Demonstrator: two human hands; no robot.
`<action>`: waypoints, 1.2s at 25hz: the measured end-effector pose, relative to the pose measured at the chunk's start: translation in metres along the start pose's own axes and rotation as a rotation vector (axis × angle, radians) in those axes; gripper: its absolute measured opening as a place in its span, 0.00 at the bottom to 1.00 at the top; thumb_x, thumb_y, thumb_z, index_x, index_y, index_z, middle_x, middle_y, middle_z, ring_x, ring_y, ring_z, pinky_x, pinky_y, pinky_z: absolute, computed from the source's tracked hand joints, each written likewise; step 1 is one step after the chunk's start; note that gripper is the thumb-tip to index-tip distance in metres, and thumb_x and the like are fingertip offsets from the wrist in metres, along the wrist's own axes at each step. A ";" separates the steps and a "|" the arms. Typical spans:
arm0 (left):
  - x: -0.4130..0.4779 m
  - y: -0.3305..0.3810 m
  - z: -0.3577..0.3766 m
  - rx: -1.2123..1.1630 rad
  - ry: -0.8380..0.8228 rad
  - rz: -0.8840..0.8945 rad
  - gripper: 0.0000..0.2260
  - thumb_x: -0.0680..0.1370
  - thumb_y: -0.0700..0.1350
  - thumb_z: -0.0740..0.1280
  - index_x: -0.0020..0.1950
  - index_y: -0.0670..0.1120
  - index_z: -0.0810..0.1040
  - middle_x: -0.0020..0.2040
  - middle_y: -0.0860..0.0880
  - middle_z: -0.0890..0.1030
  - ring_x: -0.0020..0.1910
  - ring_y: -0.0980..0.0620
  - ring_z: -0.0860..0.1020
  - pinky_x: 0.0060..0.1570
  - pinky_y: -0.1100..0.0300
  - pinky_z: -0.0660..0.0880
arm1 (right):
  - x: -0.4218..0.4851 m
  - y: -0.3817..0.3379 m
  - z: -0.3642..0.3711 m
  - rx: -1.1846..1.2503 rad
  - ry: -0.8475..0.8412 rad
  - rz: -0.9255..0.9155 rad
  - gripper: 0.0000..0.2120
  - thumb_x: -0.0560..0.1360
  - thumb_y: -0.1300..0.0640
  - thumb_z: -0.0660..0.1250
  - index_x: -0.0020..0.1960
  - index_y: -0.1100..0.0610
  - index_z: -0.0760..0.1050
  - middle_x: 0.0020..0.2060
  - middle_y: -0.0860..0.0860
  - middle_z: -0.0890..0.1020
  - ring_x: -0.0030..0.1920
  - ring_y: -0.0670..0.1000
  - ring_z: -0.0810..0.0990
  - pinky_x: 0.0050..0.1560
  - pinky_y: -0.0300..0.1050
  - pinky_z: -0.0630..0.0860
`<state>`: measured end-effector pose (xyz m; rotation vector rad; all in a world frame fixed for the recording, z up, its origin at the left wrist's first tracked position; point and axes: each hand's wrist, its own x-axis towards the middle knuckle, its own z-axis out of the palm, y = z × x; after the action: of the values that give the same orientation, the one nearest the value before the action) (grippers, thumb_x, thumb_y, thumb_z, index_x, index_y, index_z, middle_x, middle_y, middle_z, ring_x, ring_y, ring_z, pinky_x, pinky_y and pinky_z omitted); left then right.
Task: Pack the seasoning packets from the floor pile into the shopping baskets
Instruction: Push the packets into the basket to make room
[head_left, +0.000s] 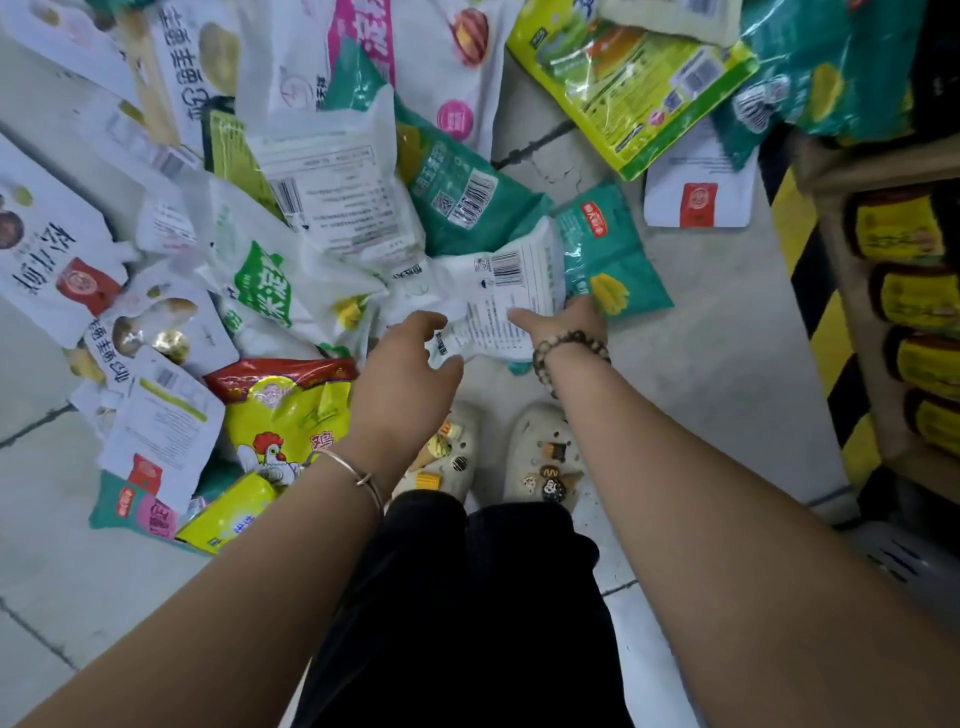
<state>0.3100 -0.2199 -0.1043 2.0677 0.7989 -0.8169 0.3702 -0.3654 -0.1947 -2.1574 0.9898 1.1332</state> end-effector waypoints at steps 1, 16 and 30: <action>0.004 -0.001 0.003 -0.012 -0.001 -0.009 0.17 0.76 0.44 0.66 0.65 0.48 0.72 0.62 0.49 0.76 0.57 0.48 0.75 0.57 0.52 0.73 | 0.002 0.000 0.004 -0.040 0.029 -0.010 0.28 0.64 0.42 0.74 0.56 0.57 0.72 0.57 0.54 0.78 0.57 0.57 0.76 0.58 0.55 0.73; 0.037 0.030 -0.037 0.126 -0.301 0.368 0.50 0.64 0.50 0.79 0.78 0.50 0.51 0.77 0.50 0.58 0.74 0.55 0.57 0.68 0.63 0.53 | -0.053 0.005 -0.118 -0.147 0.026 -0.850 0.12 0.66 0.67 0.69 0.30 0.65 0.66 0.25 0.58 0.66 0.29 0.52 0.65 0.29 0.51 0.68; 0.000 0.031 -0.006 -0.431 -0.158 -0.075 0.09 0.70 0.39 0.75 0.44 0.51 0.80 0.40 0.54 0.84 0.41 0.57 0.82 0.43 0.59 0.77 | -0.037 -0.030 -0.100 0.409 -0.159 -0.457 0.08 0.71 0.66 0.69 0.46 0.55 0.73 0.45 0.55 0.78 0.45 0.50 0.78 0.47 0.41 0.74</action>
<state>0.3351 -0.2309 -0.0885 1.5828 0.8818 -0.7604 0.4273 -0.4040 -0.1078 -1.8026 0.5545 0.7858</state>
